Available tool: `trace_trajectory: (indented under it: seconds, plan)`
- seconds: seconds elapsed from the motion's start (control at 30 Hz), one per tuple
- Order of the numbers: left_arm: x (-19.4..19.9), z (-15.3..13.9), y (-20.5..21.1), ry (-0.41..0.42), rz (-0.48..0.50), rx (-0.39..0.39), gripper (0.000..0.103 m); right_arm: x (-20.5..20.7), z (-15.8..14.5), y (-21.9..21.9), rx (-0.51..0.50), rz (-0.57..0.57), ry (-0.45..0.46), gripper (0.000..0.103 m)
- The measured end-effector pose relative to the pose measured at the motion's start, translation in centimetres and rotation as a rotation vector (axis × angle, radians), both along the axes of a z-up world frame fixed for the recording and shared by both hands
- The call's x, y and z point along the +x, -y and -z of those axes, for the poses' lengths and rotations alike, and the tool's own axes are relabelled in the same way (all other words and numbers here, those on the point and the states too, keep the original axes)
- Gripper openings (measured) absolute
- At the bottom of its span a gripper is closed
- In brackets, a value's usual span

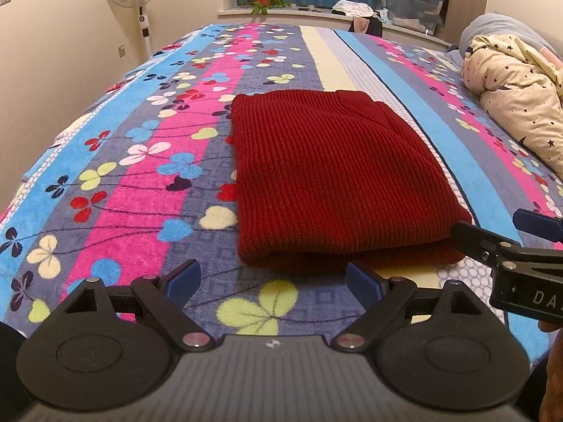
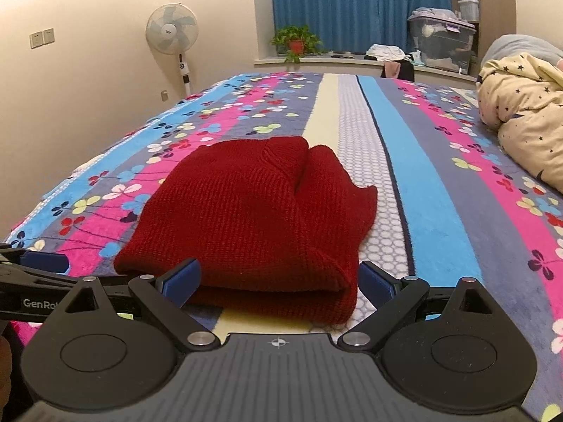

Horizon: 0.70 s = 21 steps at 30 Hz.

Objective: Fold small clothes

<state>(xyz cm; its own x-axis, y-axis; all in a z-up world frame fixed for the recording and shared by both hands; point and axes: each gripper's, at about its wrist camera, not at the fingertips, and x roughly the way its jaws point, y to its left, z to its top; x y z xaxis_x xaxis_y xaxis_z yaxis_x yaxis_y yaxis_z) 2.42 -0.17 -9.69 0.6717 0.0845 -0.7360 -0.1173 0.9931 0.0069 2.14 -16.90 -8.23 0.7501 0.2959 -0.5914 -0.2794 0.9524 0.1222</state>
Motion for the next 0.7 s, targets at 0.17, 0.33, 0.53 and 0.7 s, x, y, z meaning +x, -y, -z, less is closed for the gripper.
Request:
trace_trajectory:
  seconds: [0.17,0.33,0.53,0.7]
  plan:
    - [0.08,0.12,-0.06,-0.002,-0.001,0.004,0.093,-0.03,-0.01,-0.13,-0.002,-0.003,0.002,0.096]
    - [0.12,0.20,-0.09,-0.005,-0.004,0.005,0.093,0.02,0.11,-0.21,-0.006,-0.002,-0.004,0.096]
    - [0.14,0.22,-0.15,-0.005,-0.002,0.006,0.093,-0.04,0.26,-0.29,-0.008,-0.009,-0.005,0.096]
    - [0.19,0.32,-0.20,-0.008,-0.005,0.004,0.093,-0.03,0.31,-0.34,-0.008,-0.010,-0.008,0.096]
